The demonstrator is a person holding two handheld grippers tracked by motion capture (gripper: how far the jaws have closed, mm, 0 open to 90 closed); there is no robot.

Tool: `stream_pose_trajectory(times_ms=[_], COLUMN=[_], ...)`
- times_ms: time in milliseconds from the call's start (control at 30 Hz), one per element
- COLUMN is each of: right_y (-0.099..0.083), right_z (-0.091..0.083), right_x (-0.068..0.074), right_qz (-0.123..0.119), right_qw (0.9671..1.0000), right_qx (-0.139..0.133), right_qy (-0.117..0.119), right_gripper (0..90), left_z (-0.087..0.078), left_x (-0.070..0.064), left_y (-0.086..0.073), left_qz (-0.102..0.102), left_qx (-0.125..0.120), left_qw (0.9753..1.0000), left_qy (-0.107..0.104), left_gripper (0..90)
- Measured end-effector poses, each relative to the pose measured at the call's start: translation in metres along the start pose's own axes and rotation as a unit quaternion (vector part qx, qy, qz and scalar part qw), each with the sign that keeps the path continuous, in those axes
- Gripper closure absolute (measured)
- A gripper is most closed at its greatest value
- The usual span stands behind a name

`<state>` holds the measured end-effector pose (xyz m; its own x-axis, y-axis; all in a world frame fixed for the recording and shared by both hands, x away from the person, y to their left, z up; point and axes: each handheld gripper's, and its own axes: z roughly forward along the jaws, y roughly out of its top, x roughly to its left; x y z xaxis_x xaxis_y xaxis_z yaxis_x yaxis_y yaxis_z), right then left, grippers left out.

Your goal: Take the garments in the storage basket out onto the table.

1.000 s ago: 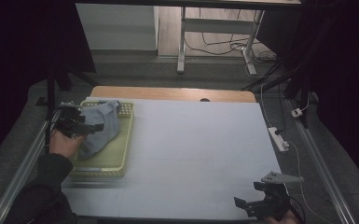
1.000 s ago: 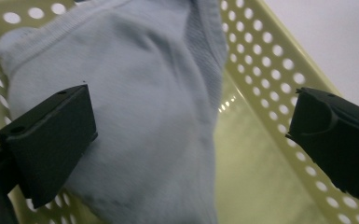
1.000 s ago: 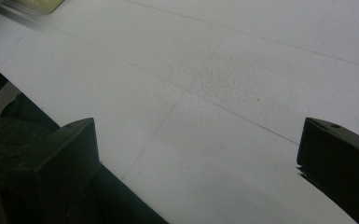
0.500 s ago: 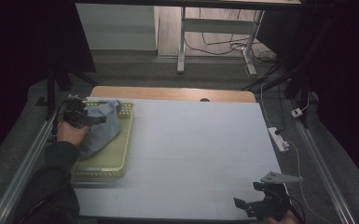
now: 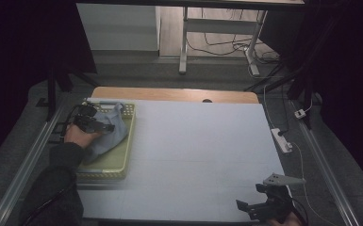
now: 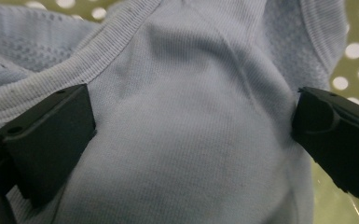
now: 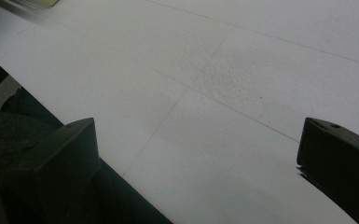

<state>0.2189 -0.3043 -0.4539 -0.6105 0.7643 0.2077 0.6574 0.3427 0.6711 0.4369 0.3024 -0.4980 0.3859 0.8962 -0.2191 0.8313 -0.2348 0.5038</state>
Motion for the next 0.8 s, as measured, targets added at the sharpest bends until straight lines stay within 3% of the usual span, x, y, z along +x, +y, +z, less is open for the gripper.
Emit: stream_pose_trajectory(times_ms=[133,167,267,500,633,800], right_y=[0.0,0.0,0.0,0.0,0.0,0.0], right_z=[0.0,0.0,0.0,0.0,0.0,0.0], right_x=[0.0,0.0,0.0,0.001,0.0,0.0], right_qz=[-0.001,-0.002,-0.002,-0.004,-0.003,0.0], right_qw=[1.0,1.0,1.0,1.0,1.0,1.0], right_qx=[0.001,0.001,0.001,0.003,0.003,0.002], right_qy=[-0.001,0.0,-0.001,-0.002,-0.002,-0.001], right_gripper=[0.0,0.0,0.0,0.0,0.0,0.0], left_z=[0.005,0.005,0.005,0.004,0.0,-0.007], left_x=[-0.004,-0.007,-0.009,-0.008,-0.006,-0.006], left_y=[-0.001,-0.001,-0.002,-0.002,-0.002,-0.003], left_qz=[0.011,0.026,0.033,-0.006,-0.03,-0.035], left_qx=[0.016,0.024,0.03,0.052,0.058,0.036], left_qw=[0.9996,0.9986,0.9972,0.9974,0.9972,0.9984], left_qy=[0.018,0.039,0.06,0.049,0.037,0.026], left_gripper=[7.0,10.6,20.4,55.7,61.5,63.5])
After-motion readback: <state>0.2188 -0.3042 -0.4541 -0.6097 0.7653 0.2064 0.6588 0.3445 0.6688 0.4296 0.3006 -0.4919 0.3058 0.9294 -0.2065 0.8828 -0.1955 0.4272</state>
